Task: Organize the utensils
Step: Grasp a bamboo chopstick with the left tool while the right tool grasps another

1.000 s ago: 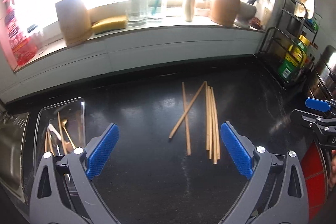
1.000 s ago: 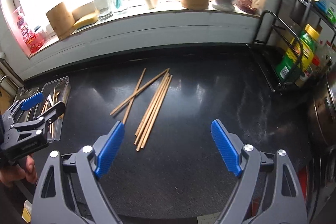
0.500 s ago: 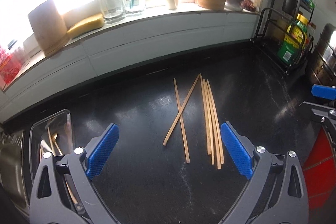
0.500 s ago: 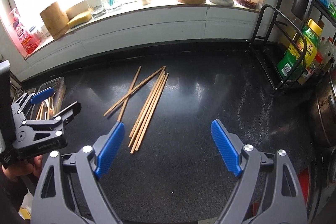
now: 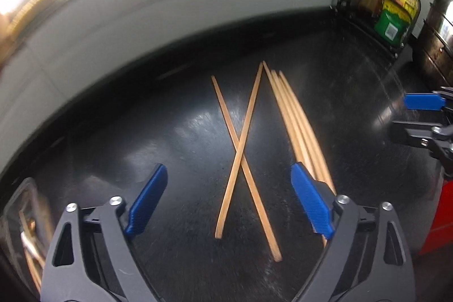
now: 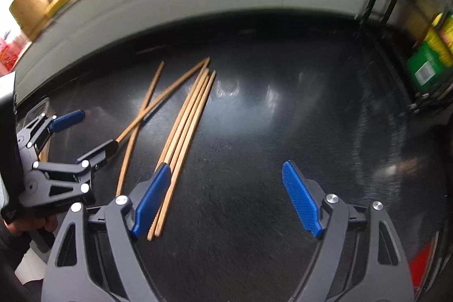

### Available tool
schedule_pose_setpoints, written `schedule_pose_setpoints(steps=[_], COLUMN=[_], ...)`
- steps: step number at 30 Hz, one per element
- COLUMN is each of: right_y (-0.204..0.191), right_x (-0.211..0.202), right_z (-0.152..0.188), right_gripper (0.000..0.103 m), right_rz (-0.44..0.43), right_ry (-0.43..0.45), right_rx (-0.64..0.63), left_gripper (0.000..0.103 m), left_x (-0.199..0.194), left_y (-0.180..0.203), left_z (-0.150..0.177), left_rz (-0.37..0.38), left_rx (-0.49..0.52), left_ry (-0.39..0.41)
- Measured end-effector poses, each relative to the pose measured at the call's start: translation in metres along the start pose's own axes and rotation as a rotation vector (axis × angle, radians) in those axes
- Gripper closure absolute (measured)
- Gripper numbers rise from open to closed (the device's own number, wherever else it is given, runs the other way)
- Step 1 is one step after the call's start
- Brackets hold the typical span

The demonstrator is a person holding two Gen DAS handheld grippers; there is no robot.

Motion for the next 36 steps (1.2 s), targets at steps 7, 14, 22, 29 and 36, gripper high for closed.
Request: schedule_pose_setpoints(steps=[7,14,22,29,36], right_y=[-0.007,-0.009,-0.021,-0.032,-0.044], right_x=[0.048,0.071,0.079,0.079,0.084], right_z=[-0.021,-0.026,-0.033,-0.037,-0.048], right_gripper=[0.024,0.034,0.046,0.047,0.048], right_rz=[-0.001,-0.016,-0.013,0.018,-0.001], right_ry=[-0.077,-0.126,-0.129,-0.134,-0.154], right_rx=[0.001,0.017,0.004,-0.019,0.042], left_gripper=[0.031,0.083,0.097,0.097,0.097], left_x=[0.041,0.048,0.031,-0.003,-0.019], left_y=[-0.006,-0.001,0.005,-0.009,-0.025], left_z=[-0.005,-0.012,-0.008,-0.012,-0.013], left_rz=[0.088,0.132,0.162,0.143,0.126], left_rx=[0.025,0.082,0.055,-0.049,-0.134], left_ry=[-0.048,-0.043,-0.017,0.028,0.019])
Point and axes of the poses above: each gripper's, at about its wrist camera, not at the fingertips, and x roughly the way its jaws point, y to its right, z to its underside, the point moved 8 cm from there along x, roughly the way its jaws point, and after that the axes turned 12 degrees about -y, right-handed, at the moved point
